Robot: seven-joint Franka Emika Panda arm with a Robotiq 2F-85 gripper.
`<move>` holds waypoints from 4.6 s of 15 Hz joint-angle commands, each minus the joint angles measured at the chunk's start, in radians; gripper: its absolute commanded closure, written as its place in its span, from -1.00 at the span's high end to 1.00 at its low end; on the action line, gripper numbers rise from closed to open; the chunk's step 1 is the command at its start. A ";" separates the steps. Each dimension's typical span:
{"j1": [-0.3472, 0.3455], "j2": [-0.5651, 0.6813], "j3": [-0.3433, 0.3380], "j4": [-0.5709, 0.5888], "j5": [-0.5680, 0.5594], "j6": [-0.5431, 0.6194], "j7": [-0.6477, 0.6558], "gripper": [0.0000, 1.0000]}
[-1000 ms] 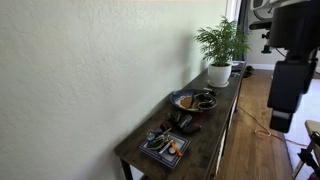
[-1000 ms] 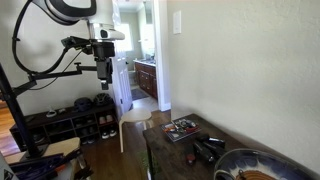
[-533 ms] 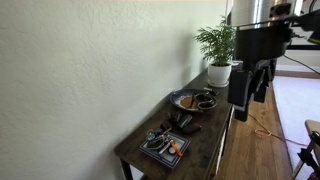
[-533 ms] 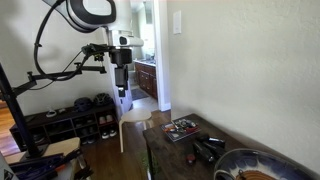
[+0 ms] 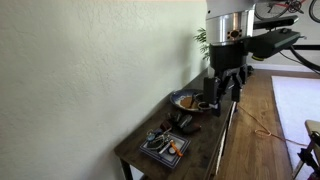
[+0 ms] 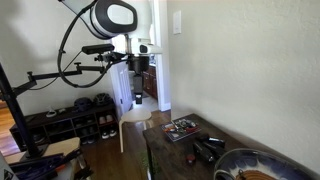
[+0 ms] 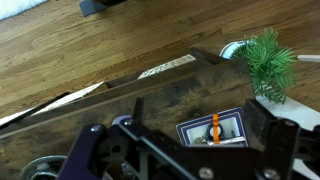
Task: Move the black object with the red spot on it to the right bowl
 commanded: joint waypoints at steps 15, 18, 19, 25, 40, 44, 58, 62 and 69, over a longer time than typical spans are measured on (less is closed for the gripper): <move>-0.004 0.059 -0.071 0.032 -0.105 0.042 -0.077 1.00; -0.013 0.088 -0.093 0.043 -0.151 0.085 -0.101 1.00; -0.015 0.100 -0.101 0.048 -0.154 0.099 -0.120 1.00; -0.019 0.226 -0.152 0.123 -0.185 0.152 -0.240 1.00; -0.012 0.325 -0.184 0.172 -0.176 0.171 -0.359 1.00; -0.017 0.365 -0.196 0.184 -0.200 0.200 -0.422 1.00; -0.011 0.488 -0.219 0.240 -0.218 0.252 -0.512 1.00; -0.009 0.520 -0.227 0.254 -0.258 0.263 -0.542 1.00; -0.014 0.588 -0.237 0.295 -0.302 0.269 -0.581 1.00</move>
